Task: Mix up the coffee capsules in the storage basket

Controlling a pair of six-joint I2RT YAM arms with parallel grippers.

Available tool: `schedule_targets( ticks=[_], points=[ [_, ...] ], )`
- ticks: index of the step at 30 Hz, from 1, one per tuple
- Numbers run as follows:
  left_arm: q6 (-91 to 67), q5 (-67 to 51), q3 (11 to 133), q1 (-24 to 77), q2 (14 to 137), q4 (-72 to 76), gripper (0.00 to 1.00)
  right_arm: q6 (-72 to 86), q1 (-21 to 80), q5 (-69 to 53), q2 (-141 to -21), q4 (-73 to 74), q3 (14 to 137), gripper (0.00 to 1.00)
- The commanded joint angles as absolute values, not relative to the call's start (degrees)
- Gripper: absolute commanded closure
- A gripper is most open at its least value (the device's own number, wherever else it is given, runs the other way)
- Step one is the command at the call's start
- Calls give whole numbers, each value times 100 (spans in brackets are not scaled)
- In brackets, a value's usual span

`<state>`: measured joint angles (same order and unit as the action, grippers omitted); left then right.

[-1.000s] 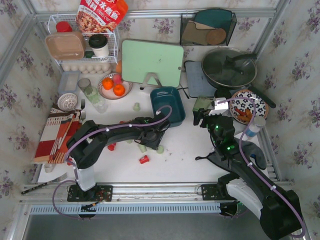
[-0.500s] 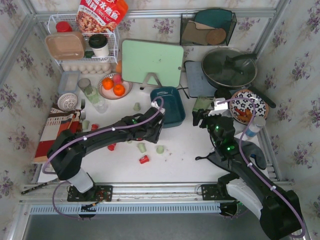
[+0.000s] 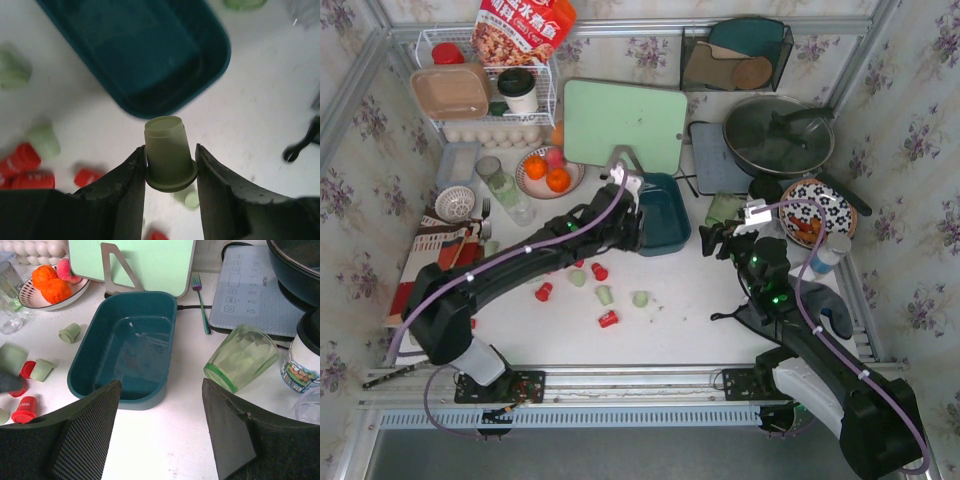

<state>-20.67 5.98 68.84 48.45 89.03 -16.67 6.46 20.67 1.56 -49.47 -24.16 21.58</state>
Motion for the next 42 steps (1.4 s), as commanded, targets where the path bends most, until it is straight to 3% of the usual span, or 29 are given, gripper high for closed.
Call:
schedule_targets(
  ticks=[1,11,20,32,42],
  points=[
    [-1976,296,7557,4621,9466,-1144,61,604,2074,267,-4961,-2652,2162,27],
    [-1920,287,8988,4368,11181,-1664,53,694,2070,593,-5075,-2439,2295,24],
    [-1688,430,9180,4359,11407,-1408,34,694,2074,430,-5277,-2284,2443,18],
    [-1283,1672,7297,4355,9272,-999,33,668,2070,236,-5416,-2350,2457,20],
    [-1622,2496,4796,4394,6975,-1088,34,332,2518,361,-5948,-2560,2531,21]
  ],
)
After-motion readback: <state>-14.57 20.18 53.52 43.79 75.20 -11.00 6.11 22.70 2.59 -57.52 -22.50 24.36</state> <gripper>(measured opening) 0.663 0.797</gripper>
